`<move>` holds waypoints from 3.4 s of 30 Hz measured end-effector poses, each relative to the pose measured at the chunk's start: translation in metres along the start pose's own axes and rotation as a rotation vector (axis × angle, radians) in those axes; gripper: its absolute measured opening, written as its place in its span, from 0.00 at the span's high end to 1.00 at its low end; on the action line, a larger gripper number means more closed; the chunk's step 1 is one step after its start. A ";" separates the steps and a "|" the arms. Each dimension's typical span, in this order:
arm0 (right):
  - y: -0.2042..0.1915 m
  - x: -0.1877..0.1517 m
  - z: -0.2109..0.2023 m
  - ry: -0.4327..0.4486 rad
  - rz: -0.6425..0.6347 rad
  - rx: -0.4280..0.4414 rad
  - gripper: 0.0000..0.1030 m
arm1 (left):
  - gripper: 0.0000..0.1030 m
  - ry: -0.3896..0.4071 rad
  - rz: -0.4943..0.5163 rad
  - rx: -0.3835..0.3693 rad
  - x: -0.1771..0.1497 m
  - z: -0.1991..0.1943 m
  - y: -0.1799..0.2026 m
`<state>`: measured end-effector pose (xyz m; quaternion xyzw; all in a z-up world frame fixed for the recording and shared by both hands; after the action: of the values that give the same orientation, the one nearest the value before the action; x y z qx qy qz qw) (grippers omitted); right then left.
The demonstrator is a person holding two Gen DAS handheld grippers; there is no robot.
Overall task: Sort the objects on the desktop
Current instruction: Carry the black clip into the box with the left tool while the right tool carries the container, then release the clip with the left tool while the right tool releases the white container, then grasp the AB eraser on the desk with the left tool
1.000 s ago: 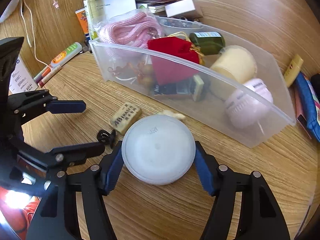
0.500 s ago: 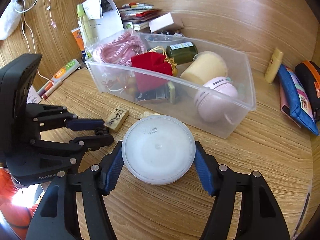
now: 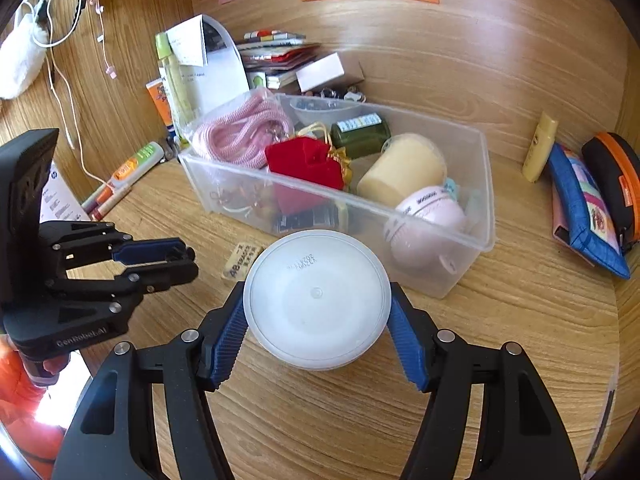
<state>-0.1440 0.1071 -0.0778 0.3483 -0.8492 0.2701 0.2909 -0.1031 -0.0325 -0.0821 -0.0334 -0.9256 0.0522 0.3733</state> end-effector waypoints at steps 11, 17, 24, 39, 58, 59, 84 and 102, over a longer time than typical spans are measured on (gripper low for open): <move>0.003 0.034 -0.016 0.074 -0.016 -0.014 0.39 | 0.78 0.139 -0.053 -0.011 0.053 -0.022 -0.012; 0.006 0.059 -0.019 0.127 0.001 -0.003 0.39 | 0.78 0.206 -0.064 -0.007 0.083 -0.029 -0.019; 0.012 0.088 -0.017 0.163 -0.008 -0.011 0.39 | 0.78 0.238 -0.080 -0.006 0.106 -0.023 -0.025; 0.029 0.093 0.038 0.089 0.029 0.023 0.39 | 0.78 0.109 -0.096 -0.055 0.094 0.036 -0.021; 0.035 0.080 0.057 0.034 0.018 0.003 0.39 | 0.77 0.076 -0.075 -0.033 0.088 0.056 -0.018; 0.035 0.080 0.057 0.030 0.010 0.002 0.39 | 0.77 0.075 -0.078 -0.027 0.088 0.056 -0.018; 0.013 0.085 0.016 0.106 -0.032 -0.047 0.28 | 0.31 0.198 -0.120 0.014 0.094 -0.004 -0.031; 0.004 0.045 -0.032 0.142 -0.011 -0.108 0.21 | 0.10 0.115 -0.095 0.053 0.038 -0.013 -0.025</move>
<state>-0.1638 0.1115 -0.0261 0.3166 -0.8379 0.2465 0.3700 -0.1219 -0.0527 -0.0436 0.0176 -0.9016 0.0568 0.4286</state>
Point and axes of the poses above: each gripper's, at about its wrist camera, not at the fingertips, and z roughly the way its jaws point, y to its right, x to its top, the point moved 6 cm from there along z, roughly the way its jaws point, and after that the axes turned 15 degrees about x, right-handed, at the moved point
